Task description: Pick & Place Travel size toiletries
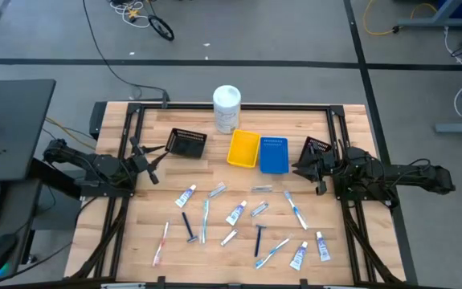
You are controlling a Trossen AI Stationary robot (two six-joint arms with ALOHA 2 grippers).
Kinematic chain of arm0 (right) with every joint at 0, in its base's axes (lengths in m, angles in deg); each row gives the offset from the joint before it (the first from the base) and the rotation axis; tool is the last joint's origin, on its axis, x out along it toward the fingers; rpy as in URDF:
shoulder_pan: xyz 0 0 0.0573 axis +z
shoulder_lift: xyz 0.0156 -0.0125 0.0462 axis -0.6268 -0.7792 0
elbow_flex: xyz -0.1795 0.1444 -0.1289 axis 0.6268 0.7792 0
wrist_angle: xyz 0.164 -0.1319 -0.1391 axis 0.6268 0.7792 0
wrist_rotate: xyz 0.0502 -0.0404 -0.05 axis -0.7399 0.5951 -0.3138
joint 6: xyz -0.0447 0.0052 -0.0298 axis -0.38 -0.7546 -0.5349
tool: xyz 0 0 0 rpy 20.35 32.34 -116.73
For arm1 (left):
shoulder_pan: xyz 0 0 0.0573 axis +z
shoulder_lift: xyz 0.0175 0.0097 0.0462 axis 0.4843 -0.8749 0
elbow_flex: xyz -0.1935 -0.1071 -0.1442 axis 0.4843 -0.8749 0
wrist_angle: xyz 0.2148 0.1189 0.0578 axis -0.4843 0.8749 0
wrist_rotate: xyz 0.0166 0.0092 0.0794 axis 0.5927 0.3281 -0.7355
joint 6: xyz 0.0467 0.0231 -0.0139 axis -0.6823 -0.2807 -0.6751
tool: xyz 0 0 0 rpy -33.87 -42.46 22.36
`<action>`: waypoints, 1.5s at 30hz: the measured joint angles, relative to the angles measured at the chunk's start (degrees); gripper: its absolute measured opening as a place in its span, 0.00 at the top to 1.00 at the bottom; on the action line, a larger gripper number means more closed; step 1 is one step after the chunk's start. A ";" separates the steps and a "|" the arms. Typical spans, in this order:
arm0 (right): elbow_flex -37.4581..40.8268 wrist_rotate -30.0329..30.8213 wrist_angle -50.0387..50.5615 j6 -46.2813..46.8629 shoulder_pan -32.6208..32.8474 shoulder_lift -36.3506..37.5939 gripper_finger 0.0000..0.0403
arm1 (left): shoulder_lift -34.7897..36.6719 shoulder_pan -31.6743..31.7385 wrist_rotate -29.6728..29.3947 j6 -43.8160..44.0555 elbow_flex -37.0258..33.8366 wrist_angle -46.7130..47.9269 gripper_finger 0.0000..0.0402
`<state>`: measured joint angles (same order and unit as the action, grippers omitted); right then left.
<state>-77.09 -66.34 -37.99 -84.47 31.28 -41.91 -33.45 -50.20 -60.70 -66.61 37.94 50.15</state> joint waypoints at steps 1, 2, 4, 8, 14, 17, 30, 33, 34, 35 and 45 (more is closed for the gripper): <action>0.01 0.01 -0.01 -0.01 0.01 -0.01 0.73 | 0.00 0.00 0.00 0.00 -0.01 0.01 0.70; 0.02 0.01 0.01 0.00 0.00 -0.01 0.73 | -0.01 0.00 0.00 0.00 -0.01 -0.01 0.70; 0.02 -0.01 0.00 -0.01 0.01 -0.01 0.73 | -0.01 0.00 0.00 0.00 0.00 -0.01 0.70; 0.02 -0.01 0.00 -0.01 0.01 -0.01 0.73 | 0.00 -0.01 0.00 0.00 -0.01 0.00 0.70; 0.02 0.01 -0.01 0.00 0.00 0.01 0.73 | 0.00 -0.01 0.00 0.00 0.00 0.01 0.70; 0.00 0.00 0.02 0.00 0.02 0.01 0.73 | 0.00 0.00 0.00 0.00 0.01 0.00 0.70; 0.02 0.01 0.00 0.00 0.00 -0.01 0.73 | -0.01 0.00 -0.06 -8.11 0.00 -0.03 0.70; 0.01 0.02 -0.01 -0.01 0.00 0.00 0.73 | 0.00 0.00 0.16 -14.92 0.00 -0.01 0.70; 0.02 0.01 0.01 -0.01 0.01 0.00 0.73 | -0.01 0.00 0.15 -16.32 0.00 -0.02 0.70; 0.00 0.00 -0.01 0.00 0.01 -0.01 0.73 | -0.01 0.00 0.14 -17.42 -0.01 -0.03 0.70; 0.02 0.02 0.81 0.00 0.00 0.01 0.73 | 0.00 0.00 0.15 -18.49 0.01 -0.02 0.70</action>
<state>-77.07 -66.32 -37.18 -84.47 31.28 -41.90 -33.46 -50.20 -60.55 -85.10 37.95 50.13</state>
